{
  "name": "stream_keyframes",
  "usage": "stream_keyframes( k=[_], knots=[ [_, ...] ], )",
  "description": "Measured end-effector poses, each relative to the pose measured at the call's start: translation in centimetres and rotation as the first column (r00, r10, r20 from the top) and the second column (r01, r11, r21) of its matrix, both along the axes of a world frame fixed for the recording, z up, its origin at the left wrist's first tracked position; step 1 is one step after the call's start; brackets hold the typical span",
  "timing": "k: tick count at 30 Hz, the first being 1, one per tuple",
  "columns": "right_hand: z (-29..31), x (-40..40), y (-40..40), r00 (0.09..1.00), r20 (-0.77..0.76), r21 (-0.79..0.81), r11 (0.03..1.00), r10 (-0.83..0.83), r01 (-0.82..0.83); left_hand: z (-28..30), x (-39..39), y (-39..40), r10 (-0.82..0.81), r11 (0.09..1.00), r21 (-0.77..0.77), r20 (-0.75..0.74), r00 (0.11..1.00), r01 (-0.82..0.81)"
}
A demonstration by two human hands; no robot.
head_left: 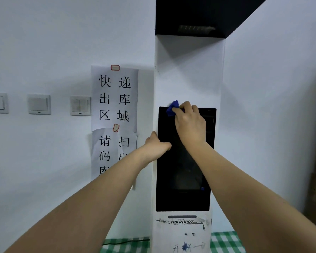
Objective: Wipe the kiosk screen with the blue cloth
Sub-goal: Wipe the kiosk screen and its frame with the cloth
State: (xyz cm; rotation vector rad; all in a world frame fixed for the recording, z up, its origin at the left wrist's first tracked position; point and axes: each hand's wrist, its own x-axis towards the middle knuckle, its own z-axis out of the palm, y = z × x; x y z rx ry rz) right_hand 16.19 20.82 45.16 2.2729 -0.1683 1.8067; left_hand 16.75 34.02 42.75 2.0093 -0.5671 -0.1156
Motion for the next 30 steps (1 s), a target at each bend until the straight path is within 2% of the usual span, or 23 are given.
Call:
stream_keyframes(
  k=[3, 10, 15, 18, 23, 26, 28, 30],
  knots=[
    [0.1, 0.5, 1.1, 1.000, 0.013, 0.009, 1.000, 0.009, -0.010, -0.2, 0.1, 0.0, -0.004, 1.000, -0.011, -0.003, 1.000, 0.004],
    [1.1, -0.7, -0.6, 0.991, -0.121, -0.167, 0.986, -0.049, 0.028, -0.3, 0.0, -0.4, 0.005, 0.999, -0.048, -0.013, 1.000, -0.006],
    [0.0, -1.8, -3.0, 0.997, -0.054, -0.004, 0.998, -0.057, 0.057, -0.3, -0.2, -0.5, 0.011, 1.000, 0.004, -0.009, 1.000, -0.011],
    [0.1, -1.2, -1.5, 1.000, 0.005, 0.081, 0.997, 0.009, -0.009, -0.2, -0.5, -0.1, -0.010, 1.000, -0.018, -0.008, 1.000, 0.010],
    [0.2, -0.3, 0.9, 0.997, -0.080, -0.024, 0.999, 0.024, -0.026, -0.1, -0.4, 0.1, -0.022, 0.999, -0.047, -0.025, 0.999, 0.021],
    [0.7, -1.0, -0.5, 0.983, -0.181, -0.089, 0.996, -0.010, -0.006, -0.1, -0.3, -0.1, -0.002, 1.000, -0.030, -0.026, 1.000, 0.001],
    [0.8, -1.7, -2.2, 0.989, -0.147, -0.052, 0.999, -0.005, -0.003, -0.1, -0.4, -0.4, 0.021, 1.000, -0.010, -0.019, 1.000, -0.022],
    [0.5, -2.1, -3.3, 0.998, -0.068, 0.067, 0.998, 0.013, -0.008, 0.0, -0.8, -0.6, 0.052, 0.999, 0.010, 0.000, 0.999, -0.052]
  ],
)
